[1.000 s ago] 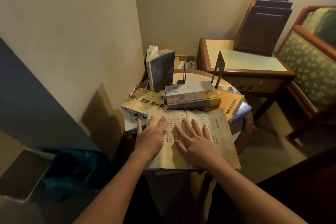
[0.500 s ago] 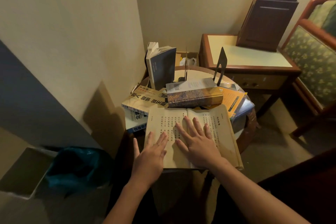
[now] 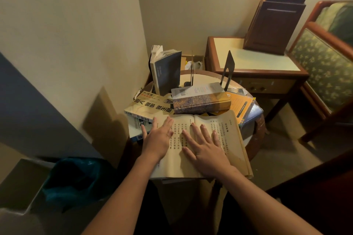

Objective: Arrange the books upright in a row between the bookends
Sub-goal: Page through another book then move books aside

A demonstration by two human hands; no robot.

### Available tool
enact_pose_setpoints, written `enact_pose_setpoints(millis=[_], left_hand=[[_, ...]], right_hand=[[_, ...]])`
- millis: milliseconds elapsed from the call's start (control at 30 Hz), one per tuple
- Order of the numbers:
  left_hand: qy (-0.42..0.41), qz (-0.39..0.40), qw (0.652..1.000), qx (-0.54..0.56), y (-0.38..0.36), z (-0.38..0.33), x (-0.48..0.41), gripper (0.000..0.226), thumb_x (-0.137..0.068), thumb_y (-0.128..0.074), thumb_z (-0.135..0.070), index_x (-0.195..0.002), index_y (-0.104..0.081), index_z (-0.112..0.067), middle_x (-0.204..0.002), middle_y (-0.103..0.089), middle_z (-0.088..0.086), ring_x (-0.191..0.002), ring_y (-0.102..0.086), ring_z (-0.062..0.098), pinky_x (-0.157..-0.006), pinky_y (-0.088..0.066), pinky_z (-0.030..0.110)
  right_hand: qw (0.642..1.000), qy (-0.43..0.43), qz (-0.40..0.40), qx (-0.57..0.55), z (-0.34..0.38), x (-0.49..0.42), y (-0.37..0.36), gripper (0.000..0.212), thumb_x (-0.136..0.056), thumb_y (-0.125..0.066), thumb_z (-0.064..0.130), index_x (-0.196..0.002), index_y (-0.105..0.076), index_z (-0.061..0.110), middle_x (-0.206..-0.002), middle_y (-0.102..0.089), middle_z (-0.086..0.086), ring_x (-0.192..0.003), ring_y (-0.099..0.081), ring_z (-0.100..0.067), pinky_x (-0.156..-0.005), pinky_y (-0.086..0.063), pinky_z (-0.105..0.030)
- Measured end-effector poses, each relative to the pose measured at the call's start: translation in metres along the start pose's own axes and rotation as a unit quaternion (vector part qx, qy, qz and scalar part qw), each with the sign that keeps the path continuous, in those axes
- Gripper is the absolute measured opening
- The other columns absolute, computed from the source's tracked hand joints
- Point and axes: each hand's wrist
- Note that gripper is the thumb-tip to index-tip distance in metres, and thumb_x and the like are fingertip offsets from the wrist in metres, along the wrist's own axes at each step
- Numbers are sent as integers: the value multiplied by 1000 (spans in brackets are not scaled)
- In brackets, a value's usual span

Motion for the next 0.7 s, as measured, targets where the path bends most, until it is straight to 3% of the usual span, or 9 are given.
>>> enact_pose_setpoints(millis=[233, 300, 367, 533, 633, 700], left_hand=[[58, -26, 997, 48, -22, 4, 56, 53, -102, -34, -54, -153, -18, -52, -166, 10, -7, -151, 17, 31, -121, -4, 58], [80, -21, 992, 97, -22, 3, 70, 54, -100, -40, -54, -151, -21, -55, -166, 13, -4, -152, 11, 33, -120, -18, 54], [89, -17, 988, 125, -16, -1, 76, 55, -99, -45, -53, -150, -23, -55, -167, 10, -2, -152, -6, 34, -114, -34, 44], [99, -27, 983, 152, -4, 5, 68, 57, -93, -61, -50, -146, -39, -52, -162, -23, 4, -135, -39, 26, -108, -45, 42], [113, -40, 972, 202, -2, 10, 66, 61, -86, -72, -45, -142, -47, -49, -143, -47, 0, -123, -51, 18, -99, -51, 35], [133, -46, 966, 216, 1, 9, 65, 65, -84, -76, -42, -142, -47, -44, -125, -50, -4, -108, -49, 12, -89, -47, 26]], right_hand=[[1000, -6, 1, 8, 1, 1, -1, 64, -96, -6, 73, -151, 18, 51, -161, 30, 11, -145, 34, -20, -119, 20, -51], [1000, -9, 2, 12, 1, 0, -1, 64, -96, -6, 73, -151, 18, 51, -160, 31, 10, -145, 34, -20, -119, 19, -51], [1000, -6, 5, 11, 1, 0, 1, 65, -95, -7, 73, -151, 18, 51, -160, 31, 10, -145, 34, -20, -119, 19, -51], [1000, -13, 18, -5, -4, 3, 7, 65, -95, -8, 74, -152, 14, 51, -161, 30, 5, -146, 32, -20, -120, 17, -49], [997, -69, -11, -16, -14, 16, 8, 63, -95, -8, 73, -152, 9, 52, -162, 29, -3, -148, 28, -26, -121, 14, -49], [994, -102, -30, -18, -24, 27, 6, 65, -94, -10, 72, -154, 3, 51, -162, 27, -7, -148, 26, -30, -121, 15, -51]])
Point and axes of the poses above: each hand's wrist, its own x-axis away from the middle knuckle, its own y-axis out of the back of the hand, z = x × y
